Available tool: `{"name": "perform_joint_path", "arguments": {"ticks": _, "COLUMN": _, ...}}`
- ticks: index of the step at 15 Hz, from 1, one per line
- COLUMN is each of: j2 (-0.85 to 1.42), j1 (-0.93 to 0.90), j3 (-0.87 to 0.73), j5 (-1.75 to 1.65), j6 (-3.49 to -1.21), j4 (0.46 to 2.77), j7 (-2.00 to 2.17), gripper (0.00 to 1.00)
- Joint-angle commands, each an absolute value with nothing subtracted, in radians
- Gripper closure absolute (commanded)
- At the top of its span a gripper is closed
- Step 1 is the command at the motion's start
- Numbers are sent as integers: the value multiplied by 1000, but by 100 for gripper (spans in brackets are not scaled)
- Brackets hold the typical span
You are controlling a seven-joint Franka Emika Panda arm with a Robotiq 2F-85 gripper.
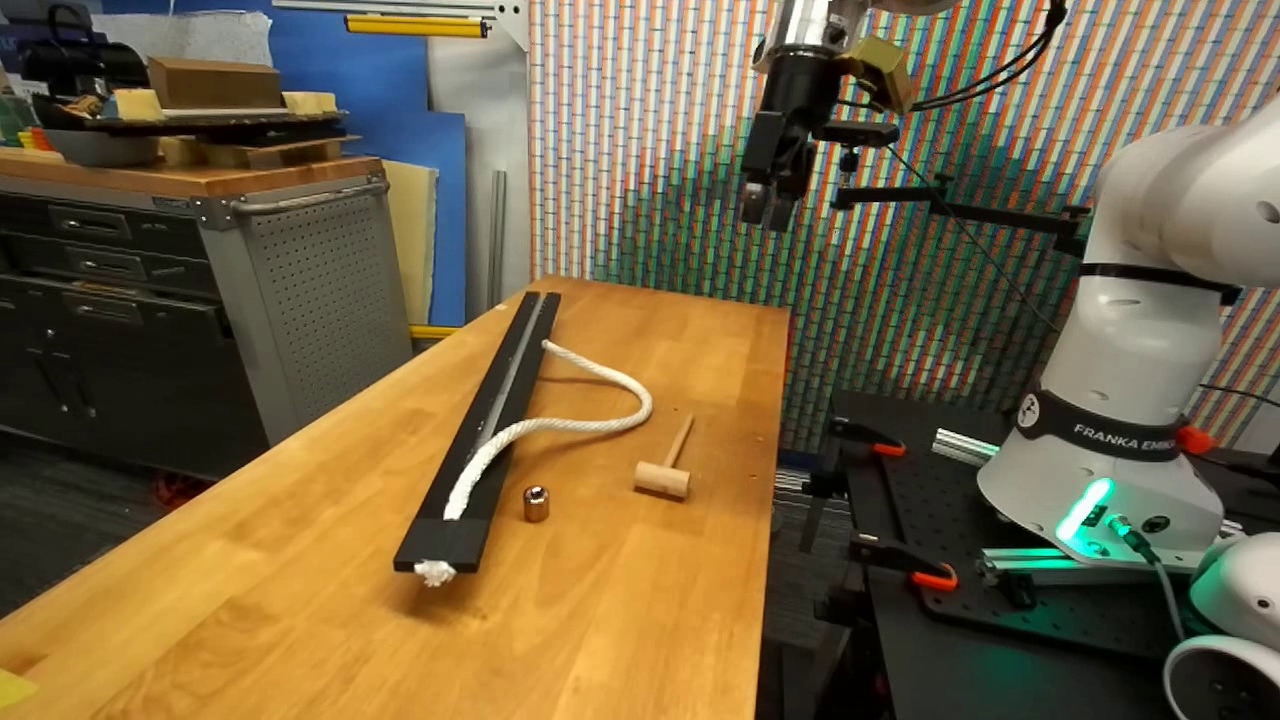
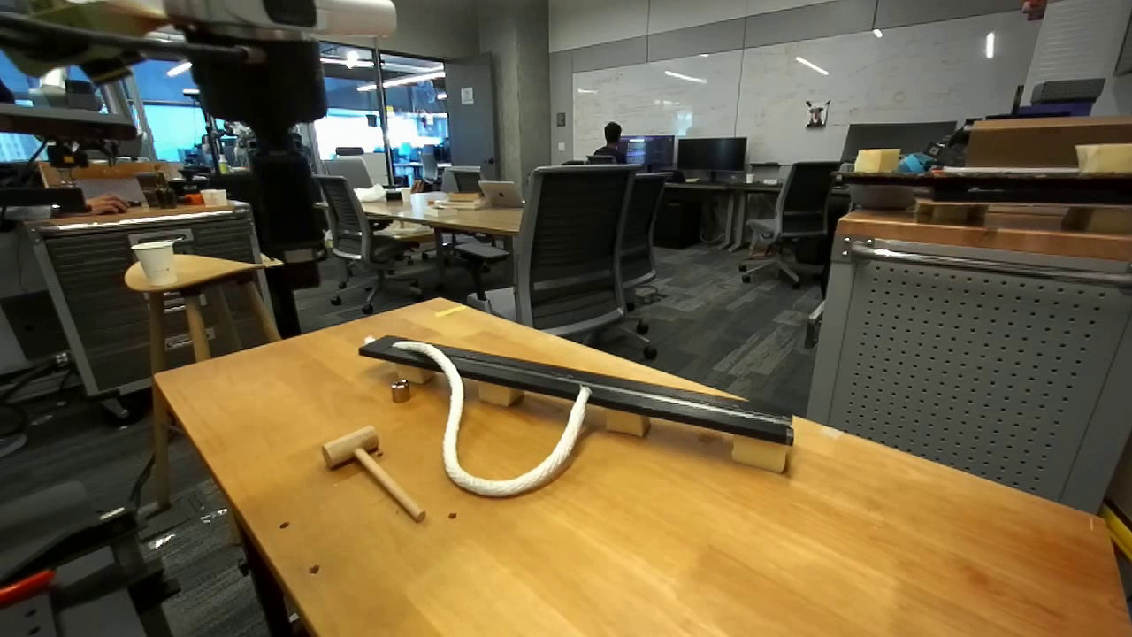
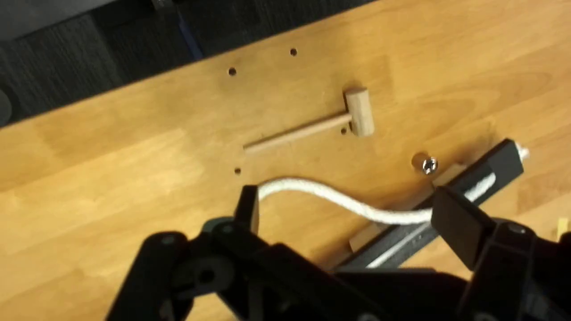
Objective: Lay the rope on top of the black board
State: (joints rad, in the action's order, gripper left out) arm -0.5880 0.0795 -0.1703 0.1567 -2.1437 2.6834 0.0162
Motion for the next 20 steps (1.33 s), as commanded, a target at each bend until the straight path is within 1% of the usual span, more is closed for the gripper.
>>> {"name": "perform_joint_path", "arguments": {"ticks": 1, "j2": -400, "j1": 35, "j3": -143, "j5": 217, "j6": -2367, "j4": 2605, "j7": -16, "gripper": 0}}
{"name": "perform_joint_path", "arguments": {"ticks": 4, "j2": -228, "j1": -16, "j3": -138, "j5": 248, "j6": -2525, "j4": 2535, "j7": -52, "gripper": 0}}
{"name": "perform_joint_path", "arguments": {"ticks": 6, "j2": -113, "j1": -33, "j3": -131, "j5": 246, "j6": -2567, "j4": 2469, "j7": -84, "gripper": 0}}
{"name": "perform_joint_path", "arguments": {"ticks": 9, "j2": 39, "j1": -27, "j3": -112, "j5": 244, "j6": -2585, "j4": 2356, "j7": -154, "gripper": 0}}
{"name": "perform_joint_path", "arguments": {"ticks": 14, "j2": 250, "j1": 33, "j3": -72, "j5": 219, "j6": -2641, "j4": 2167, "j7": -256, "gripper": 0}}
{"name": "perform_joint_path", "arguments": {"ticks": 20, "j2": 436, "j1": 124, "j3": -51, "j5": 176, "j6": -2638, "j4": 1999, "j7": -296, "gripper": 0}}
